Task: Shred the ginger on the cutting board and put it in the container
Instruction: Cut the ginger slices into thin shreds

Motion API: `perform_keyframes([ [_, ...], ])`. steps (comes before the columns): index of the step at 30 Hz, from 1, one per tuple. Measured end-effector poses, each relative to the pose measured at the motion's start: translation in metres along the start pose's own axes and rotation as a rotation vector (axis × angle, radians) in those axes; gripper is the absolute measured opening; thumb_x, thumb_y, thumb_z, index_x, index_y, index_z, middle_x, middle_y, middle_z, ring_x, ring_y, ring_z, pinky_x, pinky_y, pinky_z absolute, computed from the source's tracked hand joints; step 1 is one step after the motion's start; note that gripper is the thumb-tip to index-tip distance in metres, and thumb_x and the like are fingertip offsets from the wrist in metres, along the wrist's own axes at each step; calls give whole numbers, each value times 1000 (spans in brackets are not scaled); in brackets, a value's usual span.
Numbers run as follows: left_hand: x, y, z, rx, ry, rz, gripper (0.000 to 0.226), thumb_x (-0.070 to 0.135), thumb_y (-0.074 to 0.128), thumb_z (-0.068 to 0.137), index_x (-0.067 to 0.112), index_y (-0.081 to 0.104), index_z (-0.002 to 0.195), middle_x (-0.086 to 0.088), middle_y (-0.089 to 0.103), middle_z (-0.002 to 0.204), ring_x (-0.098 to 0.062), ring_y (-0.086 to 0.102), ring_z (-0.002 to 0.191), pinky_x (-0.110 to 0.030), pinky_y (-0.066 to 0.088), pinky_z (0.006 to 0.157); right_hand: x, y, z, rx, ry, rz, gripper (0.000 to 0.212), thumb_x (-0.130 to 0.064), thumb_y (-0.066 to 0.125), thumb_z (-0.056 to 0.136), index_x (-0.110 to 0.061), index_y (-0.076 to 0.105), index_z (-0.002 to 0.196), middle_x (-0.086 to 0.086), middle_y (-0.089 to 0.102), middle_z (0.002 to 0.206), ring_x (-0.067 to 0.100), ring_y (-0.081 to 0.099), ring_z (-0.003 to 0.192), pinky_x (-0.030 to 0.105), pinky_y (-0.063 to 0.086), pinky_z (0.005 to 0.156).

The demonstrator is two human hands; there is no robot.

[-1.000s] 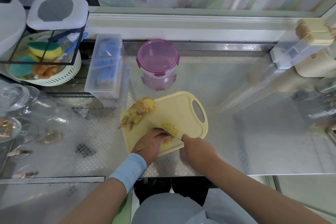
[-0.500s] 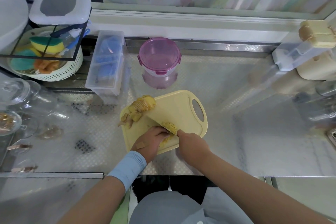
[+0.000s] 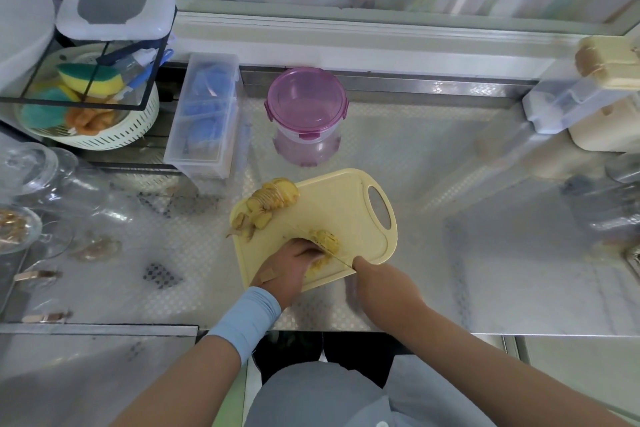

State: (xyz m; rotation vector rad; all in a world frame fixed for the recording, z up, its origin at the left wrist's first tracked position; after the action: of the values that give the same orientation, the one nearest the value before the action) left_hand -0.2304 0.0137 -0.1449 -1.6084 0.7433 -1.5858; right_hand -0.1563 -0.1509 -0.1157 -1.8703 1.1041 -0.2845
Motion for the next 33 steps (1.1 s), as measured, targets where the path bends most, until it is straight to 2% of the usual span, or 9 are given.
perform_keyframes([
  [5,-3,1,0,-5,-15,-47,50,-7,72,74,23,70,114,1,64,120,-10,44,112,-31,50,87,-16,1,16,-14,-13,18,17,-4,41,90,-18,34,93,4,46,70,20,42,55,31,28,45],
  [12,-2,-2,1,31,-7,-54,41,-4,71,77,22,72,108,2,66,114,-9,46,106,-25,46,81,-21,-2,29,-17,-30,40,19,-3,42,88,-19,34,94,3,46,70,24,48,57,32,35,47],
  [17,-6,0,0,49,9,-36,32,2,64,81,22,72,104,5,65,113,-9,48,106,-23,45,82,-8,0,14,24,3,33,17,-9,43,91,-22,33,90,2,47,67,20,44,53,30,29,45],
  [20,-5,0,0,65,14,-22,28,11,55,84,23,73,101,6,65,110,-8,48,104,-21,45,81,3,3,3,-3,2,32,9,-14,42,95,-20,36,92,2,45,69,18,40,55,32,25,46],
  [22,-6,0,0,64,12,-29,30,17,48,87,24,73,103,7,65,112,-8,48,105,-21,45,82,4,2,2,-7,-6,10,8,-14,42,95,-19,36,93,2,44,69,18,40,55,33,24,46],
  [26,-8,2,-1,54,-6,-58,31,11,54,88,25,71,110,7,62,118,-9,46,110,-27,48,85,-13,2,21,-9,-9,29,14,-7,43,88,-18,36,92,3,46,69,20,43,54,31,33,47],
  [29,-9,3,0,51,-14,-52,34,21,43,89,26,70,110,6,62,117,-10,47,109,-31,53,82,-21,1,30,-12,-15,43,18,-5,44,84,-19,35,92,4,47,69,21,44,53,30,33,45],
  [33,-10,3,-1,46,-16,-53,35,22,42,89,26,70,109,7,62,117,-8,47,109,-28,50,85,-17,-1,29,-8,-16,55,17,-6,44,85,-20,35,89,5,49,69,21,45,53,29,33,46],
])
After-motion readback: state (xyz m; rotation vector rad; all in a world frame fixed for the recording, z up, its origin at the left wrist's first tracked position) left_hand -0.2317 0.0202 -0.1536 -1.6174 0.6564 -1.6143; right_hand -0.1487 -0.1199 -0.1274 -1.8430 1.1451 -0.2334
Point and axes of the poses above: each hand's wrist, its own z-axis towards the middle knuckle, its own y-axis out of the palm, x = y × z, the point moved 5 cm from there along z, towards the middle knuckle
